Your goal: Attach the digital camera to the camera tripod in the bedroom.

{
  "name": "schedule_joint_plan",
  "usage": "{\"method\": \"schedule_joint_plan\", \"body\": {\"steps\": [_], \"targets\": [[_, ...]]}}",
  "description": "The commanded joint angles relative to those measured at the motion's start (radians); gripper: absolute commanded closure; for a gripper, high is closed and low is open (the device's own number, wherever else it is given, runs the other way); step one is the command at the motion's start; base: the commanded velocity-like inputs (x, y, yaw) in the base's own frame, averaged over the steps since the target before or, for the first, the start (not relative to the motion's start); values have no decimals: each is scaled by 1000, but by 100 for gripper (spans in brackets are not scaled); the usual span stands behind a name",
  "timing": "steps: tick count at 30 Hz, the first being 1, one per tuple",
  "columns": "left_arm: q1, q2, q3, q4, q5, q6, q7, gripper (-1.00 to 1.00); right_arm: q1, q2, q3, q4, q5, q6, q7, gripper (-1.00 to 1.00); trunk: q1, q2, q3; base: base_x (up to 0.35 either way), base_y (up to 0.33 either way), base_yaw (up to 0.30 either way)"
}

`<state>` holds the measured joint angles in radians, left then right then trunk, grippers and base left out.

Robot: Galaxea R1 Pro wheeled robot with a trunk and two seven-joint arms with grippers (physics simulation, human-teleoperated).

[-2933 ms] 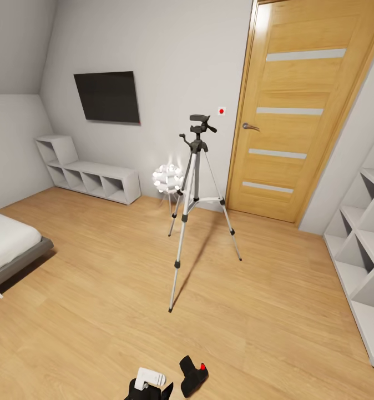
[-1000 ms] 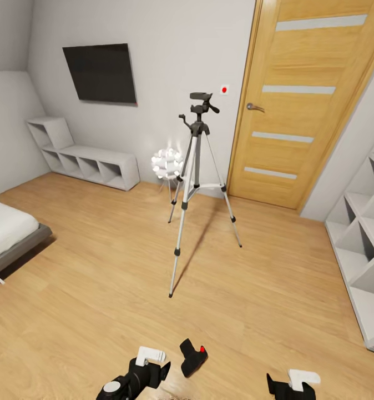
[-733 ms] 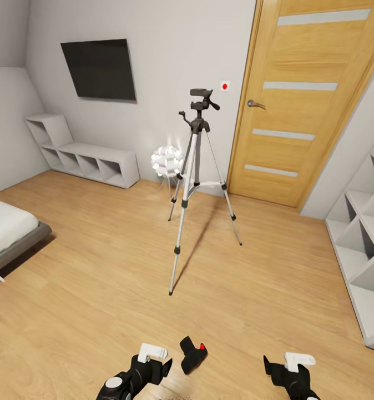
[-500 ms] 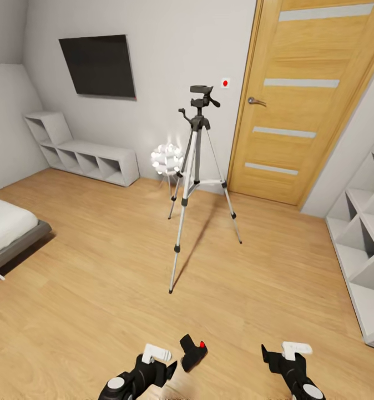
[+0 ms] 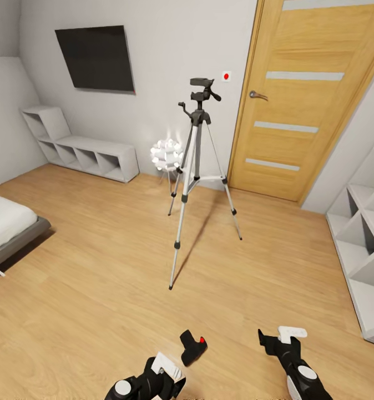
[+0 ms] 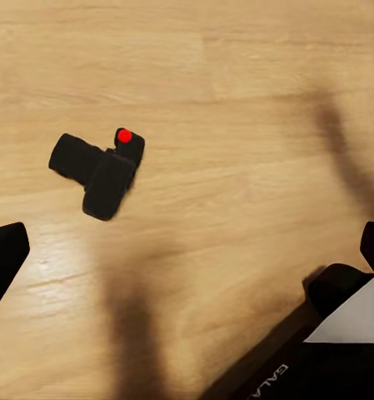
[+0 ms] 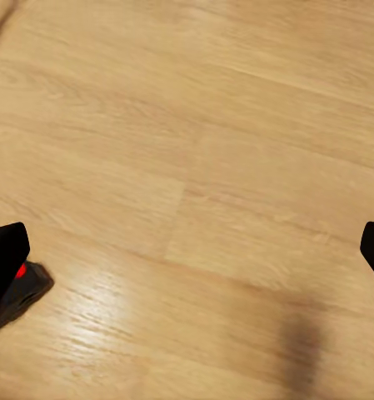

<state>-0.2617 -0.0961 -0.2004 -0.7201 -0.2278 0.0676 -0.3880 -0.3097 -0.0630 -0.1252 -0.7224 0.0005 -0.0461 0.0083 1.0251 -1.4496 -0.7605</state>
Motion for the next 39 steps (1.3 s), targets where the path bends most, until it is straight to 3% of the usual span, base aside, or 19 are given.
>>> {"method": "schedule_joint_plan", "body": {"steps": [1, 15, 39], "targets": [[0, -3, 1, -1, -11, 6, -5, -100, -3, 0, -1, 1, 0, -3, 1, -100, 0, 0, -2, 0, 0, 0], [0, -24, -24, 1, -36, 10, -9, -100, -14, -1, 2, 0, 2, -2, 3, -100, 0, 0, -25, 0, 0, 0], [-1, -26, -44, -8, -33, 2, -6, -100, -14, 3, 4, 4, 4, -3, 2, -100, 0, 0, -64, 0, 0, 0]]}}
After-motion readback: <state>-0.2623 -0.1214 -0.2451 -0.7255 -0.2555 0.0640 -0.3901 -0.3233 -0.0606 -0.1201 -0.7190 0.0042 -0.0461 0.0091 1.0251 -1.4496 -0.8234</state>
